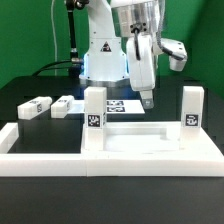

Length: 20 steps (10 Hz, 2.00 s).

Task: Assemble desk

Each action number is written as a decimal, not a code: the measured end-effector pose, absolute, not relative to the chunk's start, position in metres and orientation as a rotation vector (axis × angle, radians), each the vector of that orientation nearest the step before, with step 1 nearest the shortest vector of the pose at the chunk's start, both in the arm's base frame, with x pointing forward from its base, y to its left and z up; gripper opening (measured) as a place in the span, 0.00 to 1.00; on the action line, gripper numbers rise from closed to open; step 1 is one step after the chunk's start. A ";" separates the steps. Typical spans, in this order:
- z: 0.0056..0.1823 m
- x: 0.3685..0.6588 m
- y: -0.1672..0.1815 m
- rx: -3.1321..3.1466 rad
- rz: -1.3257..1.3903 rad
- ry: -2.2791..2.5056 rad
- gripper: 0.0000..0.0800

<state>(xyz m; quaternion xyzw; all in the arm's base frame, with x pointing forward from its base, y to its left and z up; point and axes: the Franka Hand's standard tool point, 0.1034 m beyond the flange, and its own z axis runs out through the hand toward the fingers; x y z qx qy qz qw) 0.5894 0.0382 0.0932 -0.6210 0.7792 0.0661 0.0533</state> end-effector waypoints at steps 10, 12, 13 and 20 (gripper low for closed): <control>0.024 0.515 0.015 -2.116 0.028 2.235 0.81; 0.018 0.523 0.018 -2.116 0.025 2.239 0.81; 0.013 0.526 0.022 -2.123 0.030 2.240 0.81; 0.007 0.532 0.024 -2.140 0.052 2.236 0.28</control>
Offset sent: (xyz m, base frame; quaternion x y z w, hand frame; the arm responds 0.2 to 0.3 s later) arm -0.0905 -0.0268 -0.0327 0.0631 0.0611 -0.0535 0.9947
